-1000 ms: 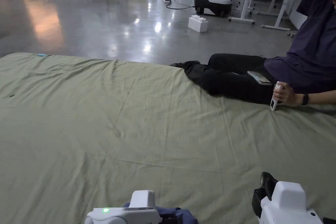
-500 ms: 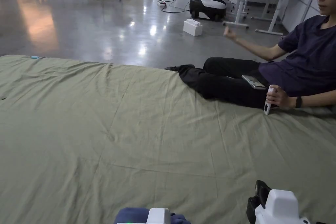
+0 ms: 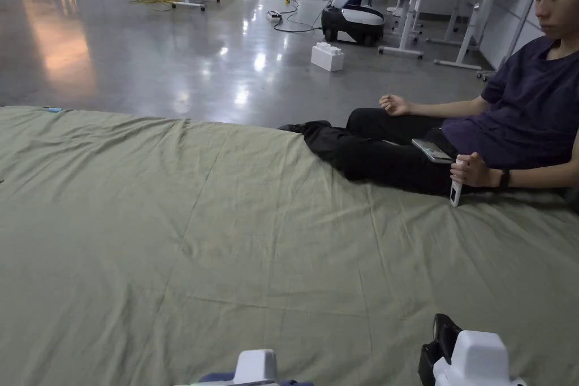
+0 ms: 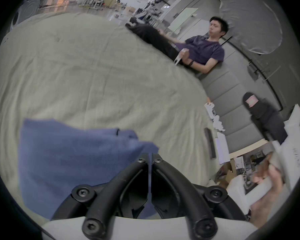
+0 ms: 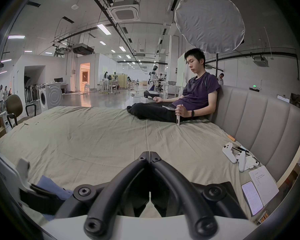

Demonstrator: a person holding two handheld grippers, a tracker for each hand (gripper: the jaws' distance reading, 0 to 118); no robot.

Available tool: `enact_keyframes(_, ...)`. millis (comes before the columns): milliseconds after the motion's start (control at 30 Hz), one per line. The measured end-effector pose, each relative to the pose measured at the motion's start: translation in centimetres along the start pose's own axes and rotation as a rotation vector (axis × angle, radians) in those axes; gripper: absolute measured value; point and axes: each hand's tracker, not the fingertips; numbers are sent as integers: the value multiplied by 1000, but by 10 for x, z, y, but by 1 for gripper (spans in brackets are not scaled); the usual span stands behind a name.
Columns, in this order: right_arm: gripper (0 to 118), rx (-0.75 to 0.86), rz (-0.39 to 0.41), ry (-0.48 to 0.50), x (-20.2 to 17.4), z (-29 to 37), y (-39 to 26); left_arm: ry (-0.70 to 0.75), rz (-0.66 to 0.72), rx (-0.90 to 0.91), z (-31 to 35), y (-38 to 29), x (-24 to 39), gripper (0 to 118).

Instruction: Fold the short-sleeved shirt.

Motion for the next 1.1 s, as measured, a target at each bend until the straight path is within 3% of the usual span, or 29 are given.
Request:
enact_keyframes(167, 0, 42, -7, -7, -1, -1, 14, 48, -86, 207, 59, 33, 2, 3)
enact_keyframes(333, 0, 80, -28, -25, -3, -1, 29, 311, -254, 469, 110, 57, -4, 3)
enact_keyframes(533, 0, 119, -28, -44, -9, -1, 43, 486, -343, 650, 141, 57, -21, 3)
enact_keyframes(1000, 0, 88, -3, -34, -21, 22, 24, 697, -366, 732, 170, 37, -63, 3)
enact_keyframes(1100, 0, 25, -16, 22, -34, 28, 8, 698, -336, 687, 172, 26, -75, 3)
